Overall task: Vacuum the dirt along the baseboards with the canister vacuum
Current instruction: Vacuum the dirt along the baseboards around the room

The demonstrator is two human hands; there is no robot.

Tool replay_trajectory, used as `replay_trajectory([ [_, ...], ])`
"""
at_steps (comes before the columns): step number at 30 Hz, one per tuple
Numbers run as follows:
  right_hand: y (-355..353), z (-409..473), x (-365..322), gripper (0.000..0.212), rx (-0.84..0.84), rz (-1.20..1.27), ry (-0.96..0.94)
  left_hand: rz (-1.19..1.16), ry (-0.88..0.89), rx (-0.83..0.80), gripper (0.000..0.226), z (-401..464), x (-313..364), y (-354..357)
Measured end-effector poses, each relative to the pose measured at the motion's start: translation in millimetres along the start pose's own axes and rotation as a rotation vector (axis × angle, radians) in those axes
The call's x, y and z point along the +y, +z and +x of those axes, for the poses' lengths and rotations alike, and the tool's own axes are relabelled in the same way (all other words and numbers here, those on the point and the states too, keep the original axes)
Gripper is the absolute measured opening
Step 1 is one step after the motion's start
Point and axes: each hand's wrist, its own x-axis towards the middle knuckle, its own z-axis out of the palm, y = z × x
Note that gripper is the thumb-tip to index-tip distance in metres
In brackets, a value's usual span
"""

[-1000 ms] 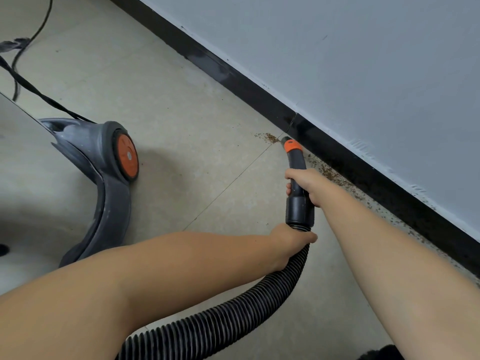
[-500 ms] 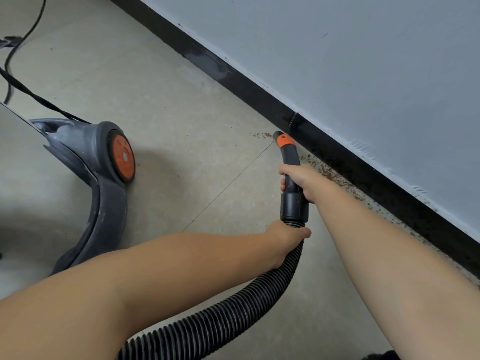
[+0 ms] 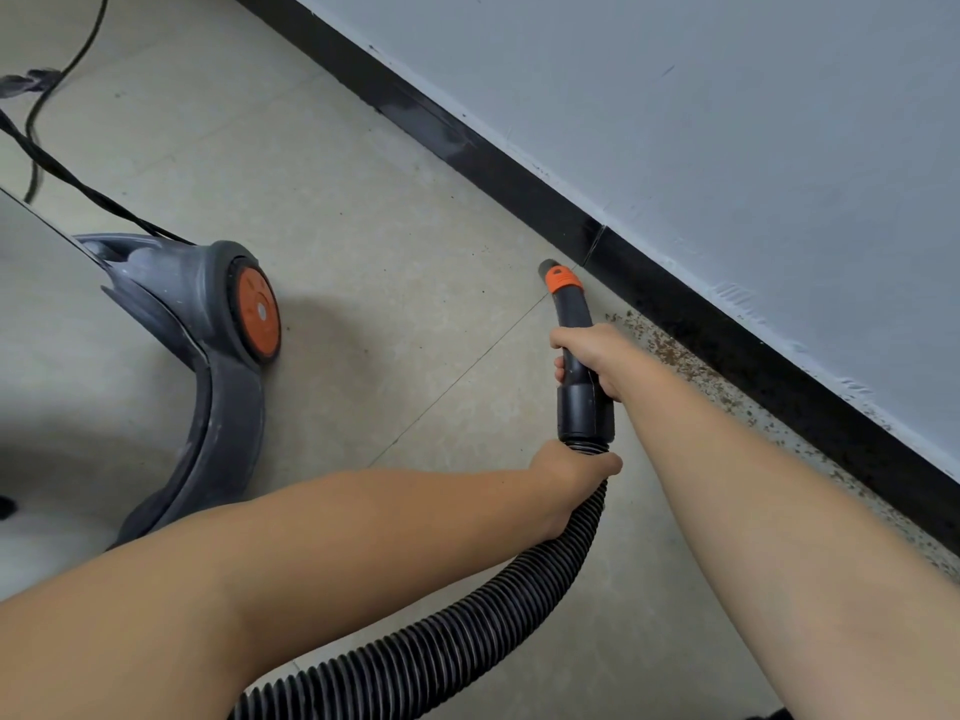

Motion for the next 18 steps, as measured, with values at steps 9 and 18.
replay_trajectory([
  [9,32.7,6.8,-29.0,0.013,-0.175,-0.131,-0.020,-0.003,0.138,0.125,0.017,9.8,9.8,-16.6],
  [18,47.7,17.1,-39.8,0.020,-0.116,-0.175,-0.047,-0.013,0.123,0.112,0.018,18.4,18.8,-28.8],
])
